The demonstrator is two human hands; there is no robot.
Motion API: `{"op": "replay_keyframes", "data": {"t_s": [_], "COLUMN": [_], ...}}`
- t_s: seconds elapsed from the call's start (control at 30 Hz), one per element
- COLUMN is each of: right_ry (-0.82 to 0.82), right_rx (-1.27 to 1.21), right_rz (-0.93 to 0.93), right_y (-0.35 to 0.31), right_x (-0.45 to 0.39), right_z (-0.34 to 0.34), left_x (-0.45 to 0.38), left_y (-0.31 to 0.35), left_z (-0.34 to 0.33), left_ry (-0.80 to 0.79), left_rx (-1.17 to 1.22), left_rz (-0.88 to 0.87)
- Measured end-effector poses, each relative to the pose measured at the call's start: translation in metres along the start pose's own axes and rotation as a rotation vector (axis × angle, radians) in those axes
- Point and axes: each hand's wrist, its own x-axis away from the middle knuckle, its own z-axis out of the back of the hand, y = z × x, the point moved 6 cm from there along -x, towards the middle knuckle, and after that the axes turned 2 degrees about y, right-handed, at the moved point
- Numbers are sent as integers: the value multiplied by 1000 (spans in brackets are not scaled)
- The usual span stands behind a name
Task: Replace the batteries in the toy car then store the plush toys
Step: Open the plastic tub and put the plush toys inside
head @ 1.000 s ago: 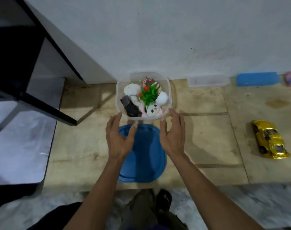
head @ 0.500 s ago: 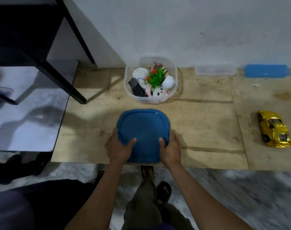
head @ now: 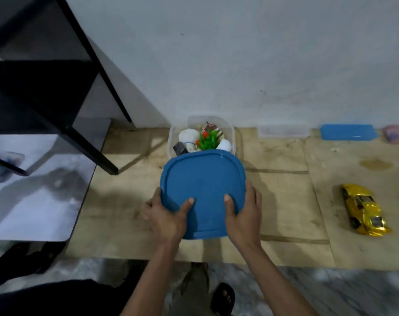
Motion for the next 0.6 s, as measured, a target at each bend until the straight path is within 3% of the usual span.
{"op": "replay_keyframes", "data": {"t_s": [0.23, 0.6], "right_ry": [-20, -55], "right_rx": [46, 130], "right_rz": [-12, -122], "right_y": [-15, 8], "right_x": [-120, -166], "right_z": [-46, -106], "left_x": [-101, -166], "left_y": [77, 82], "left_z": [-51, -94], "left_ry": [-44, -95], "left_rx": [-28, -165], "left_rz": [-61, -69]}}
